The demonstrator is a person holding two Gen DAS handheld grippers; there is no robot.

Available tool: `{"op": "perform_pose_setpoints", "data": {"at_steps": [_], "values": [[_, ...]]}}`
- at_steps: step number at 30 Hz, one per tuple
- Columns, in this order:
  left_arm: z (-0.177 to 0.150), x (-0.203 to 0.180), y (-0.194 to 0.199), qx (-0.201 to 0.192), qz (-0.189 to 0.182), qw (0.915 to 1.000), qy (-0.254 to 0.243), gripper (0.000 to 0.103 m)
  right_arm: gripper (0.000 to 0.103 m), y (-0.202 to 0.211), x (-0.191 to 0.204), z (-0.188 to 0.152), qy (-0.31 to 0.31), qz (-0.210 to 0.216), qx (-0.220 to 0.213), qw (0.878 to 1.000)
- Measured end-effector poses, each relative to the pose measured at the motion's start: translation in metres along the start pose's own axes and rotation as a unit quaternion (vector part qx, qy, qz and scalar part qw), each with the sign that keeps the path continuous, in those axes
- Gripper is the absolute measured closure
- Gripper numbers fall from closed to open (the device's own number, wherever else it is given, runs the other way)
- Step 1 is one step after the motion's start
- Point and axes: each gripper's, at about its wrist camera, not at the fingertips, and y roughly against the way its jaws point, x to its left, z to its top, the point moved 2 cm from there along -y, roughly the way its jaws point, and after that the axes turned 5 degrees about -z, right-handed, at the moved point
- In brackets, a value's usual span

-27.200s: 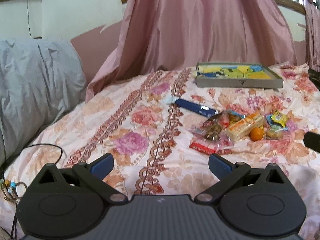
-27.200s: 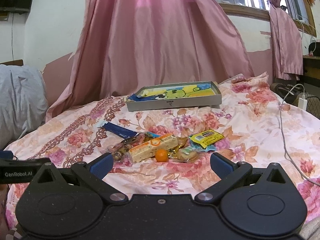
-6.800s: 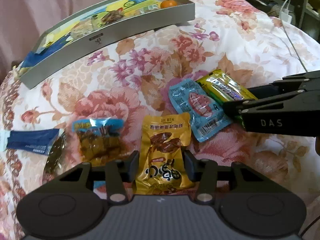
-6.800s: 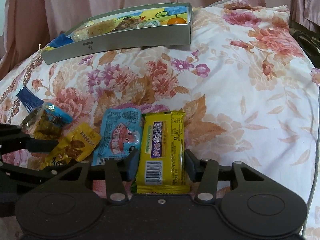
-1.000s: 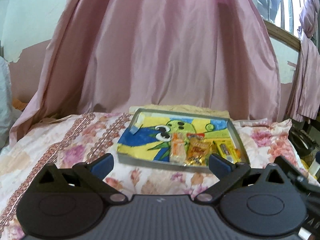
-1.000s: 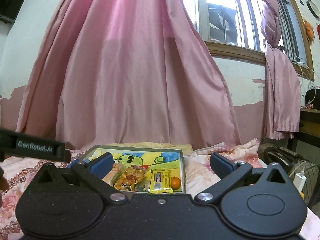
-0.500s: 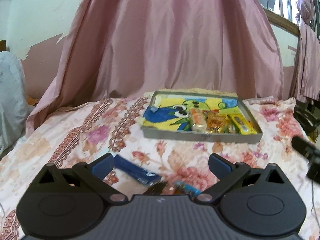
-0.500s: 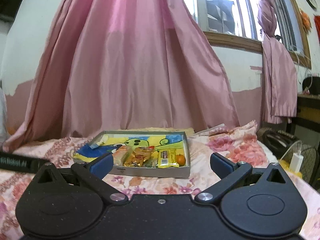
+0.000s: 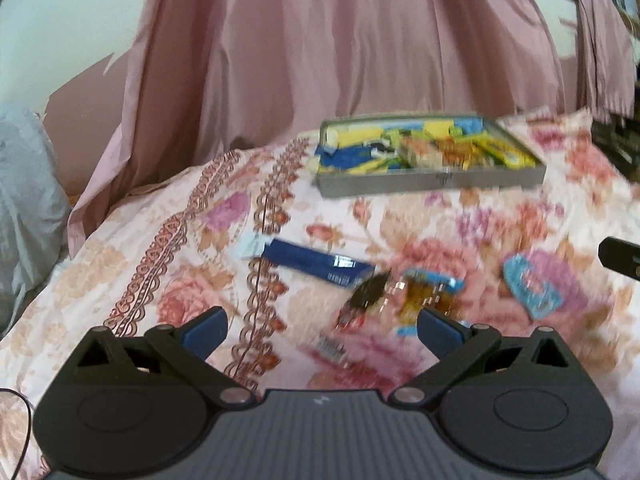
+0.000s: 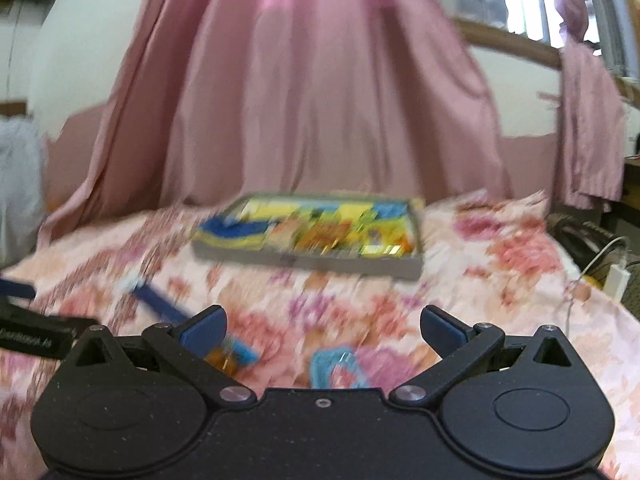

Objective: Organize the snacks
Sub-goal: 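Withdraw both open tools from the tray back over the remaining snacks, then grasp the clear bag of yellow snacks with the left tool while the right tool grasps the blue candy pack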

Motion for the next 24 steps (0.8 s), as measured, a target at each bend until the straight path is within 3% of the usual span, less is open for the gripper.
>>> {"op": "perform_pose_setpoints", "data": {"at_steps": [9,14,24], "values": [[-0.028,-0.002,-0.014,0.029,-0.015,0.9991,-0.025,0.000,0.001,-0.012,0.032,-0.026,0.051,0.040,0.082,0.995],[-0.037,-0.007,-0.026,0.044,-0.023,0.9983,-0.030,0.001,0.001,-0.025,0.037,-0.039,0.083,0.026,0.127,0.988],[-0.032,-0.027,-0.047,0.060,-0.044,0.9963,-0.045,0.000,0.001,-0.062,0.013,-0.055,0.149,0.008,0.164,0.975]]}}
